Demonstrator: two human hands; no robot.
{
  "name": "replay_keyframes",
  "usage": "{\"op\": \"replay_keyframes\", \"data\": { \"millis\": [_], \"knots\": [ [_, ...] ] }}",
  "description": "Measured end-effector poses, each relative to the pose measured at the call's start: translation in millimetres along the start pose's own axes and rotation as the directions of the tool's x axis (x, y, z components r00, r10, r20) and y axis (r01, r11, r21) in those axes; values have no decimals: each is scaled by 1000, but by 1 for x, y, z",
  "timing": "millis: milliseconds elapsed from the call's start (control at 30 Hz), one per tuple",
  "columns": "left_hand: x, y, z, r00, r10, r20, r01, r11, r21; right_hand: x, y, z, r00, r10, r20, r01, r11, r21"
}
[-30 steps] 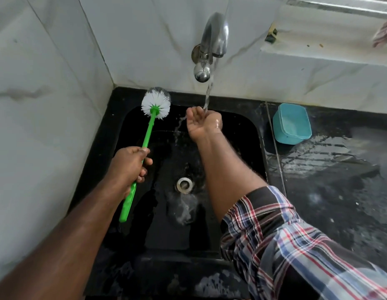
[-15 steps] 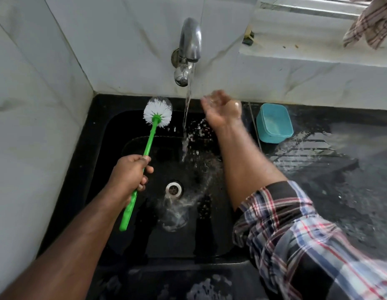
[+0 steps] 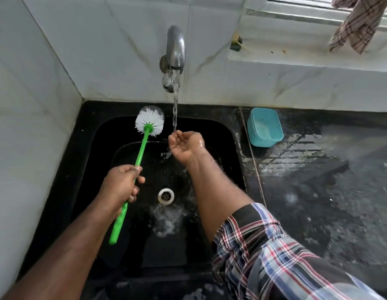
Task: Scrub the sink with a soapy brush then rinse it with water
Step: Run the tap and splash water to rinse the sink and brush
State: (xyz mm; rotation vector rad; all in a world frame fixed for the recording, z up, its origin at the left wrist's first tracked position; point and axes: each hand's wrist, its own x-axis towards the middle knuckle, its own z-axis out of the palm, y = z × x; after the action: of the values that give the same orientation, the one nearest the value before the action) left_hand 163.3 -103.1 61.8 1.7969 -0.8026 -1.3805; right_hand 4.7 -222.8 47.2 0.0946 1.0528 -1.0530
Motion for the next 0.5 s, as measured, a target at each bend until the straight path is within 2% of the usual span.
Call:
{"op": "replay_keyframes", "data": {
  "millis": [133, 267, 367, 433, 500],
  "knots": [
    [4, 0, 6, 998, 58, 31, -61, 989, 136, -7, 2, -3, 996, 74, 59, -69, 994, -88],
    [9, 6, 18, 997, 67, 30, -71, 986, 152, -18, -1, -2, 979, 116, 166, -133, 986, 98],
    [10, 6, 20, 998, 64, 9, -65, 987, 144, -22, -9, 7, 976, 91, 199, -122, 981, 153],
    [9, 6, 19, 998, 56, 9, -57, 991, 123, -29, -17, 9, 966, 86, 242, -119, 985, 122],
    [8, 5, 17, 999, 49, 15, -50, 993, 106, -36, -32, 4, 959, 98, 264, -98, 995, -13]
  ]
}}
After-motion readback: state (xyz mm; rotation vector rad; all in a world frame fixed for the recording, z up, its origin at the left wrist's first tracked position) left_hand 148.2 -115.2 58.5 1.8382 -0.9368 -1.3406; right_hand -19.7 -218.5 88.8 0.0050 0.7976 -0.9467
